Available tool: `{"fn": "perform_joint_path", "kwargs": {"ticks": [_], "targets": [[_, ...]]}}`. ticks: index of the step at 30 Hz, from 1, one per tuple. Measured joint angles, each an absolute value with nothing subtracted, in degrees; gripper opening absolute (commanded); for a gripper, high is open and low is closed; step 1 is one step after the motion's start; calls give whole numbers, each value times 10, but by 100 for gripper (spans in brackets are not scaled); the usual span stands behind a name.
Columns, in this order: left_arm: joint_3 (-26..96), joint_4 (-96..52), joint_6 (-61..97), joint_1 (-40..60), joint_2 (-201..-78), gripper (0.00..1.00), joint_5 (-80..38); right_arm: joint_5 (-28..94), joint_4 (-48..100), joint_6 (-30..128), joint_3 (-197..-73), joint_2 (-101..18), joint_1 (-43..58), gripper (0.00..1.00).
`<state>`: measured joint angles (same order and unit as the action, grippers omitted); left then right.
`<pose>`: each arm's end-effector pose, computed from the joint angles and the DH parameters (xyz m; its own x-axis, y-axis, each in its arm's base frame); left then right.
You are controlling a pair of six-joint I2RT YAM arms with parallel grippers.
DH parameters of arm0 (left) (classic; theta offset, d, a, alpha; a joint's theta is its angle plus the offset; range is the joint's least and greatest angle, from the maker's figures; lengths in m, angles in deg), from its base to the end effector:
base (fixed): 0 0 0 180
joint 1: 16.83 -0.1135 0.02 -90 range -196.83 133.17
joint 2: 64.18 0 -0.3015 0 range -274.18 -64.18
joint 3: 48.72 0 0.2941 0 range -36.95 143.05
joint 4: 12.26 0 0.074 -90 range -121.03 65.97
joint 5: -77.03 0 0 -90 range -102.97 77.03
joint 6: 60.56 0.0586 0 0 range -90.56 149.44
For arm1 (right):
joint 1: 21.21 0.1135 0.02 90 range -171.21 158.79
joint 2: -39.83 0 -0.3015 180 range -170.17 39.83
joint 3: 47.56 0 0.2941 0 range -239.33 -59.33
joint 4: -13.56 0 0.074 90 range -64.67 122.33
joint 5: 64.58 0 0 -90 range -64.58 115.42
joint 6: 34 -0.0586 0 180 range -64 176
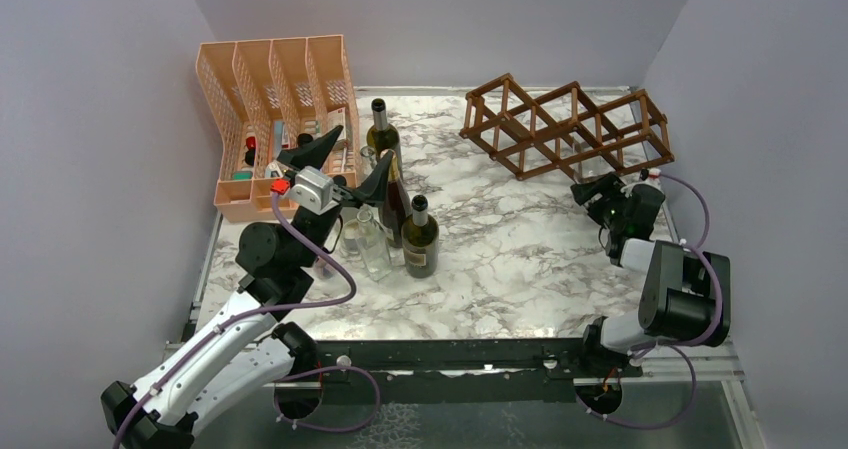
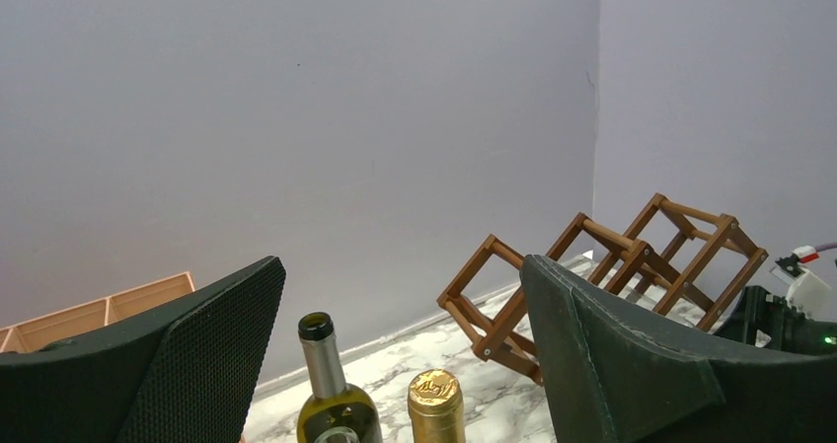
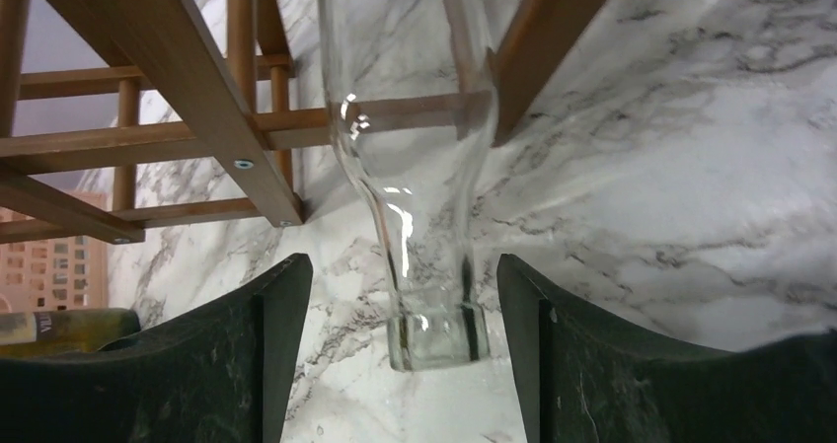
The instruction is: Take the wine bottle off the wine rack
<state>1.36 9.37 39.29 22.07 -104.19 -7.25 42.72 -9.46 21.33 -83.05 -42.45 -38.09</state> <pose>0.1525 -0.1155 0.4283 0.4985 -0.1835 -0.8472 0.4806 0.8719 0.0939 0.2919 -0.0704 0.1455 -0.3077 0.6609 -0.6845 0.2332 0.7498 0.6192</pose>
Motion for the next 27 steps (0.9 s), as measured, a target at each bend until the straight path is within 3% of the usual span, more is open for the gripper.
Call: {"fn": "perform_joint_path", "kwargs": {"ticks": [8, 11, 18, 24, 27], "targets": [[14, 94, 386, 219, -1047, 97, -100, 462, -137, 208, -855, -469, -382, 68], [14, 94, 385, 217, -1050, 97, -105, 463, -140, 208, -864, -478, -382, 61], [14, 94, 384, 215, -1052, 98, -112, 465, -141, 208, -879, -499, -384, 58], [14, 94, 382, 214, -1055, 98, -121, 474, -153, 200, -879, -512, -385, 40], [14, 94, 382, 214, -1055, 98, -123, 478, -154, 200, -879, -513, -386, 37]]}}
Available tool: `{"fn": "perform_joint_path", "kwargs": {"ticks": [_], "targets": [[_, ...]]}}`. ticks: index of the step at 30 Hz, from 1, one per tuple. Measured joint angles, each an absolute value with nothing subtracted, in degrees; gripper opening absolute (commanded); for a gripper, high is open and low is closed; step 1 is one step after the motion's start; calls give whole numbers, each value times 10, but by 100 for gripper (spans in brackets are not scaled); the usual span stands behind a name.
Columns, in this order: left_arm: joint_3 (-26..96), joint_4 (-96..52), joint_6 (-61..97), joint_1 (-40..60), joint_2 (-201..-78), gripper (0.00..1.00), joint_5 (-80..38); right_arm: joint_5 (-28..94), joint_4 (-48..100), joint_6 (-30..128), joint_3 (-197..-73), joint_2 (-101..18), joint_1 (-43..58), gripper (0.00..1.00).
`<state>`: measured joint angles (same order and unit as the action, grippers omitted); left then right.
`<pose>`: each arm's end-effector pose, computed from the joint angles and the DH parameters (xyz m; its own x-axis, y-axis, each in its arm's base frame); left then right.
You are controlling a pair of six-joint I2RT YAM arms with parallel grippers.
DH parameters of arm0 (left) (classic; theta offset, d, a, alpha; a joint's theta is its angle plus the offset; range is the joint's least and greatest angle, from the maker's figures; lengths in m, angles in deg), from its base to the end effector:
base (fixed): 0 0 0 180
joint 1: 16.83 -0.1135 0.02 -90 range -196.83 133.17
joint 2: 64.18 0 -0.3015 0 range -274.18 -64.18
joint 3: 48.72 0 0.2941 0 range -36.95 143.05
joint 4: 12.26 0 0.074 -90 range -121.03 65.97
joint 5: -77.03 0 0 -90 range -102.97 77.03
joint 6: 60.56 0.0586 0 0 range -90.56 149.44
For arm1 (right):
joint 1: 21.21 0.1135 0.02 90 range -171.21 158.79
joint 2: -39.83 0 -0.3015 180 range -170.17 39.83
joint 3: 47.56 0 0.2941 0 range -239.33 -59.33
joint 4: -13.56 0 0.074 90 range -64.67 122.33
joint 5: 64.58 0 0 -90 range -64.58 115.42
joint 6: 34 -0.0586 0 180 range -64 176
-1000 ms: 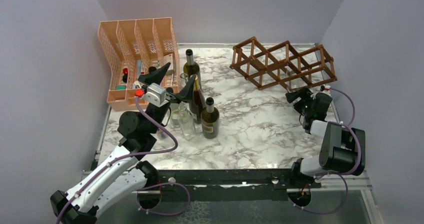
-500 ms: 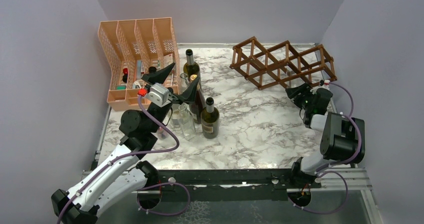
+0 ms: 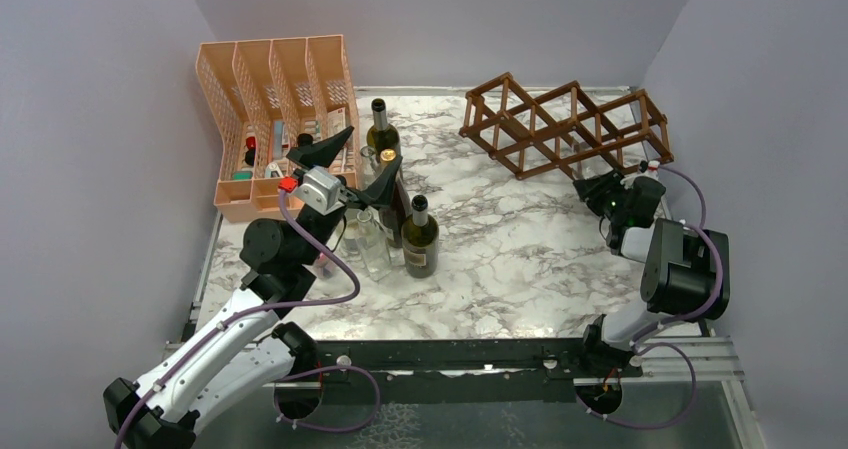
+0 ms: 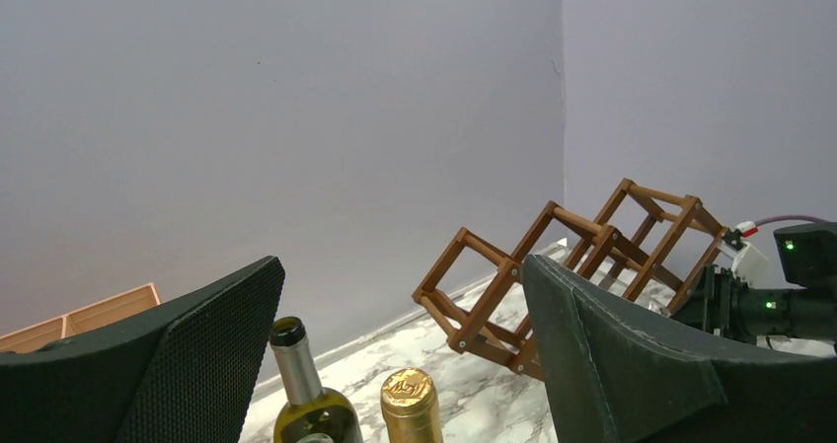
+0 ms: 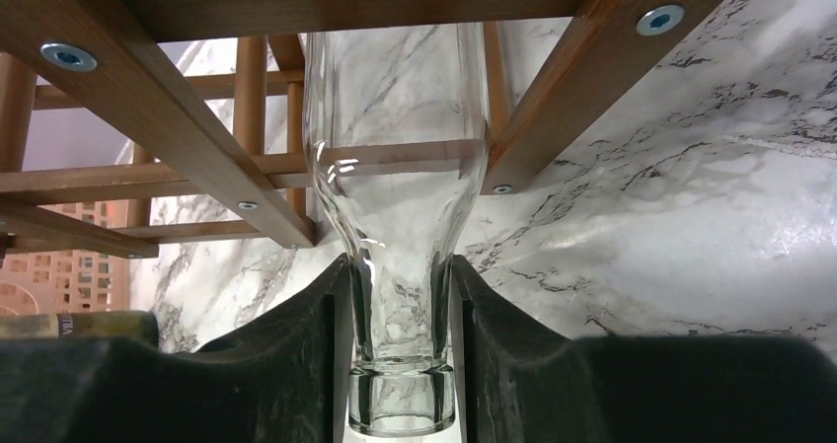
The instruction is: Take the wine bottle off the wine rack
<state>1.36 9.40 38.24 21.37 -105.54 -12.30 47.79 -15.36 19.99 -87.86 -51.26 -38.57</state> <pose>0.1566 -0.1224 0.4244 0.4861 -0.1879 -0.8534 0.5425 0.8306 0.1261 0.3222 -0.0774 0.1393 -0.3236 0.6708 -0.6673 0.1595 0.7339 0.6603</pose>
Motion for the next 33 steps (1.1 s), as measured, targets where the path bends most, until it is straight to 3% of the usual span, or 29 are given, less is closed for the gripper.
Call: {"fn": "perform_joint_path", "kwargs": {"ticks": [6, 15, 19, 23, 33], "targets": [[14, 94, 381, 211, -1057, 98, -126, 481, -150, 204, -865, -494, -386, 31], [14, 94, 376, 210, -1062, 97, -128, 481, -134, 217, -796, -406, -386, 30], [14, 94, 376, 210, -1064, 97, -128, 480, -101, 217, -763, -343, -387, 20], [14, 94, 376, 210, -1068, 97, -128, 475, -19, 216, -751, -252, -387, 1], [14, 94, 377, 210, -1067, 97, -127, 444, 257, 210, -798, -76, -387, 1]]}}
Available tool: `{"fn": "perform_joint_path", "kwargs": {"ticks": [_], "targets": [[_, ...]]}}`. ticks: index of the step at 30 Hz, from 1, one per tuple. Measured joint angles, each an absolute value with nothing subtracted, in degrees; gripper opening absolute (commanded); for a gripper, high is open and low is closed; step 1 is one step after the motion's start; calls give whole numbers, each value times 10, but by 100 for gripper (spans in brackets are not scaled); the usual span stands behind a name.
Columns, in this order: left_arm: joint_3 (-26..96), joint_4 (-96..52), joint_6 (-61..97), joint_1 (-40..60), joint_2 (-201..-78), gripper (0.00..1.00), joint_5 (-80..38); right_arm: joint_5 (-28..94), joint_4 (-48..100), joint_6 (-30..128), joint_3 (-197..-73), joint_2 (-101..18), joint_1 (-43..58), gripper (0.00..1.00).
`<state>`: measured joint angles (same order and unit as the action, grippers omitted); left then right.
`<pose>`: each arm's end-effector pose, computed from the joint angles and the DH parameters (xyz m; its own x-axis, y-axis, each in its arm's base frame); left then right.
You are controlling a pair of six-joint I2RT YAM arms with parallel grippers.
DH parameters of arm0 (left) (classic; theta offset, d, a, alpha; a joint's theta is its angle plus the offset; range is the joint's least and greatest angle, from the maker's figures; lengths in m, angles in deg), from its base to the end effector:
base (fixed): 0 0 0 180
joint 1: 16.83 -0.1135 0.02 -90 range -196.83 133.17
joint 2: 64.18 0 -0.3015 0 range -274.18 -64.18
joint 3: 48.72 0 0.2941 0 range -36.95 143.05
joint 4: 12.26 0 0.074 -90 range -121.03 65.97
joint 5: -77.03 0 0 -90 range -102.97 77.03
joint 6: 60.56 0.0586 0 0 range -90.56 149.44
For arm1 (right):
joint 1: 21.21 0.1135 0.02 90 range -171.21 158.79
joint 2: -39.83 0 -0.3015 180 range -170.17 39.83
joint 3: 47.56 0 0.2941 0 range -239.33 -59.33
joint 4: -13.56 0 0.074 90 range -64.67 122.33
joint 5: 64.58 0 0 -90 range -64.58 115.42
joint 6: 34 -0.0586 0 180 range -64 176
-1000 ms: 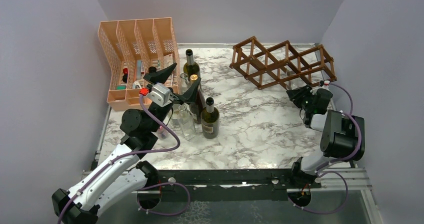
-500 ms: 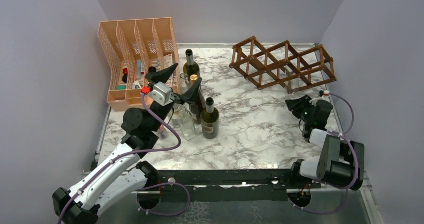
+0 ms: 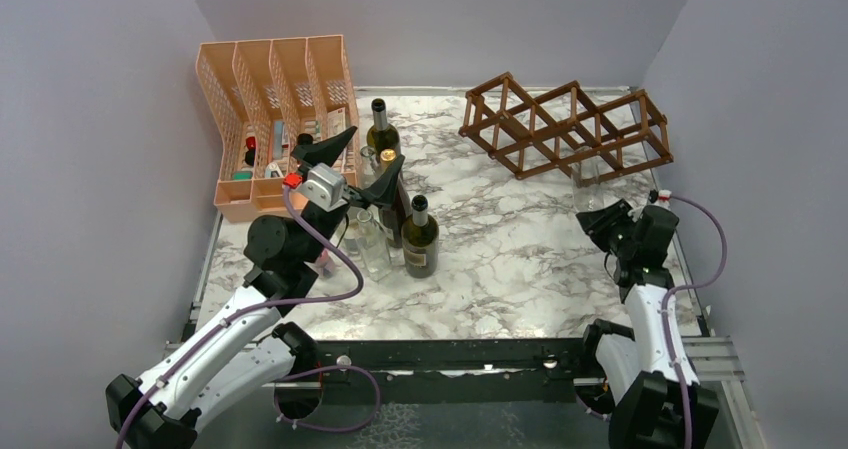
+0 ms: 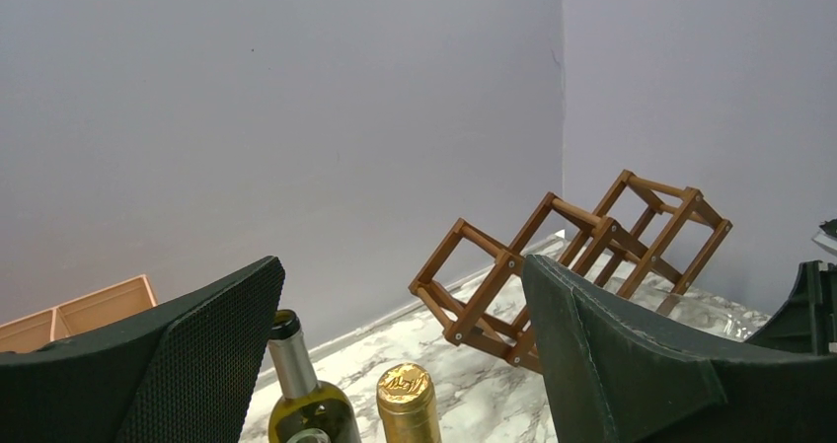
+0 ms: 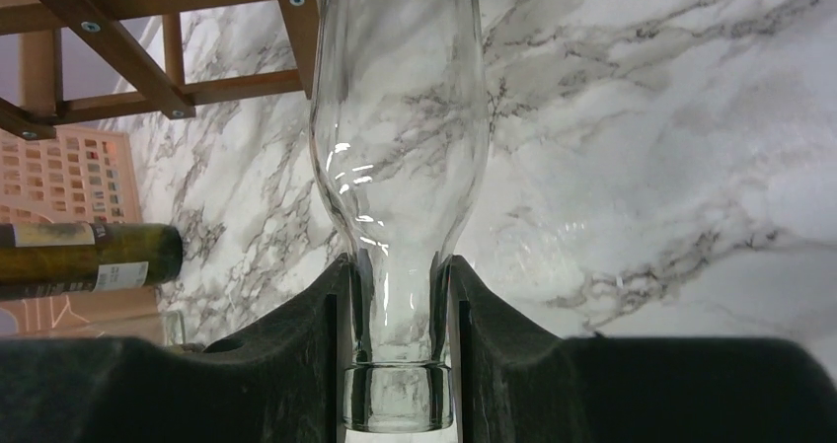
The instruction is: Take the wine bottle off the wine rack
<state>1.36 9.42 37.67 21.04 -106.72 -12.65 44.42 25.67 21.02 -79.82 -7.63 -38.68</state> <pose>0.1621 -0.1257 0.4207 0.4687 -0.1832 -0.8642 0.5486 0.8271 0.1222 0.2108 -0.0463 0.1992 -0.3540 0.6797 -0.6424 0.2574 0.7312 0.6318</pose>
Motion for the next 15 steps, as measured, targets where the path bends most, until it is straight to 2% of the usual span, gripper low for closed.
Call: {"fn": "perform_joint_path", "kwargs": {"ticks": [9, 15], "targets": [[12, 95, 385, 210, -1072, 99, -113, 433, 466, 208, -848, 26, -388, 1], [8, 101, 370, 210, -1058, 99, -118, 468, 569, 210, -873, 84, -388, 1]]}}
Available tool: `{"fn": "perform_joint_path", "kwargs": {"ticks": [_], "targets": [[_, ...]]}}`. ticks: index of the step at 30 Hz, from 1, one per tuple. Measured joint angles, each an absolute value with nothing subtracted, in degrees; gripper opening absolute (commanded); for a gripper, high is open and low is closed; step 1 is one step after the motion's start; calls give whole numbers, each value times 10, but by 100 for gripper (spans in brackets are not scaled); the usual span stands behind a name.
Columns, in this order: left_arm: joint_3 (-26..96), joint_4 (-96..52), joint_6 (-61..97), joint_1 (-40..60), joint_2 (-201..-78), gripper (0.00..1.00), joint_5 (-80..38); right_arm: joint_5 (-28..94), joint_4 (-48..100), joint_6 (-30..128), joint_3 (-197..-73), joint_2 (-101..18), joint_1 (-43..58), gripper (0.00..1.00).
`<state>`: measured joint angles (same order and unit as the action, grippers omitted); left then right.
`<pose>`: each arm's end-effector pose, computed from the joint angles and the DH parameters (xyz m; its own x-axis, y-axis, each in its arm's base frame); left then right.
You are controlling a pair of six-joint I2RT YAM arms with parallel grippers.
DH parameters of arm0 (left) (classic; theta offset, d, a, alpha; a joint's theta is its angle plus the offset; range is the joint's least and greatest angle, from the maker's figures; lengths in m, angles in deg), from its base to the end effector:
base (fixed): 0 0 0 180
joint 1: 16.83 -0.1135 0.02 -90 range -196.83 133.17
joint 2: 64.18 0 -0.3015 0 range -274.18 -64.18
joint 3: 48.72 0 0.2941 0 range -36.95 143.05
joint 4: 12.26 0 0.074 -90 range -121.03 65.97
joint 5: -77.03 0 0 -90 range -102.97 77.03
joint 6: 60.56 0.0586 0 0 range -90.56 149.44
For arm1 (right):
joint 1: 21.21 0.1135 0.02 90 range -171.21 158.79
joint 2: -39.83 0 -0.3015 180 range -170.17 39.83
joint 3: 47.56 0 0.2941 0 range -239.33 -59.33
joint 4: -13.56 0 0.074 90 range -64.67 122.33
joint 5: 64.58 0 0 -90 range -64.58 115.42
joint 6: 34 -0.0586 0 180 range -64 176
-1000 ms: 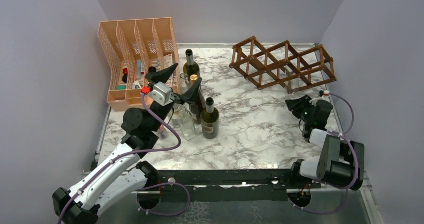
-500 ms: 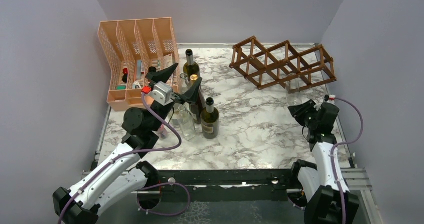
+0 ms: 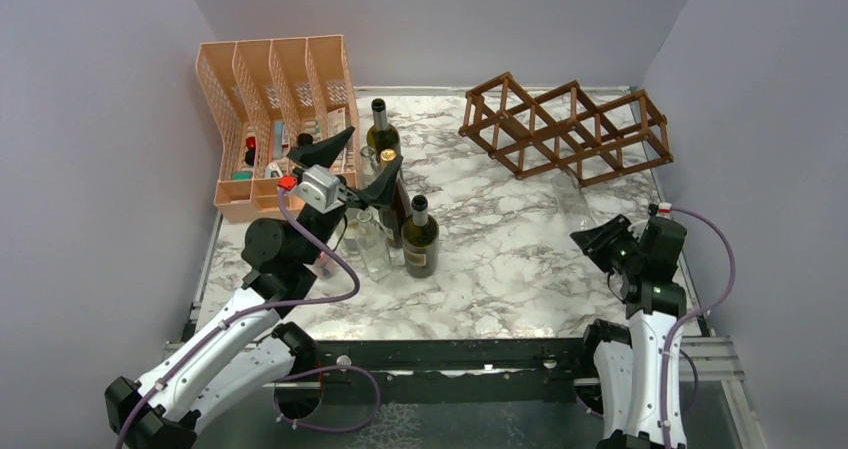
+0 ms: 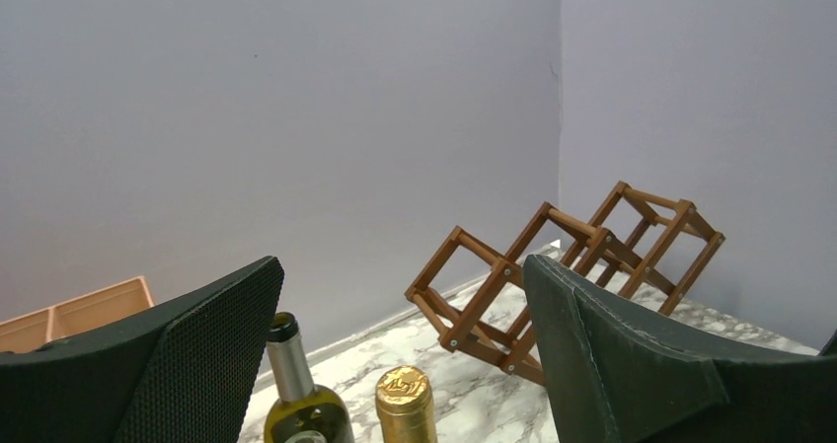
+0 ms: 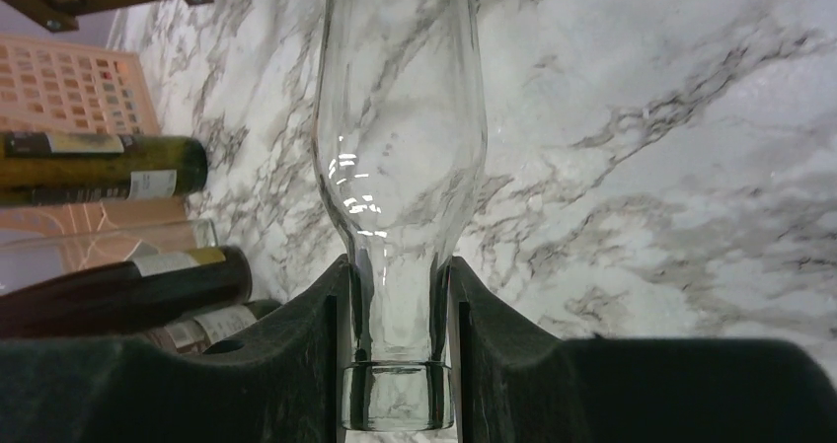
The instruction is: Take the wine bottle off the wine rack
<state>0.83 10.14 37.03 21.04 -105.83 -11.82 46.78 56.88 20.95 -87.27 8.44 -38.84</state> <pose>0.1590 -0.1222 0.4212 0.4740 -0.2014 -0.8572 0.5422 0.8338 0.1040 0.1580 -0.0278 0.2393 -0.4488 0.7038 -0.5506 0.3121 0.7008 0.6415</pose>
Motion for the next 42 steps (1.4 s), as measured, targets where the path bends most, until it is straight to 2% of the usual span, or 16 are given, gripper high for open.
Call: {"fn": "perform_joint_path", "kwargs": {"ticks": [5, 10, 11, 12, 13, 17, 23, 27, 33, 39, 42], "targets": [[28, 83, 342, 210, -1077, 99, -161, 501, 650, 238, -903, 82, -382, 1], [104, 34, 313, 210, -1110, 87, -231, 534, 692, 281, -944, 32, -351, 1], [124, 23, 309, 210, -1118, 88, -247, 550, 694, 290, -951, 19, -347, 1], [143, 9, 308, 210, -1126, 97, -261, 567, 696, 296, -956, 6, -343, 1], [164, -8, 307, 211, -1135, 99, -274, 582, 697, 304, -960, -9, -339, 1], [253, -80, 317, 233, -1191, 99, -304, 615, 720, 333, -996, -63, -298, 1], [341, -201, 382, 378, -1288, 99, -280, 626, 768, 378, -1121, -135, -193, 1], [375, -259, 410, 465, -1363, 99, -258, 627, 777, 395, -1153, -154, -166, 1], [379, -325, 424, 498, -1416, 99, -237, 604, 808, 405, -1153, -148, -132, 1], [442, -404, 475, 531, -1482, 99, -214, 590, 842, 406, -1162, -110, -122, 1], [457, -428, 515, 545, -1508, 95, -191, 582, 859, 406, -1183, -102, -122, 1]]}}
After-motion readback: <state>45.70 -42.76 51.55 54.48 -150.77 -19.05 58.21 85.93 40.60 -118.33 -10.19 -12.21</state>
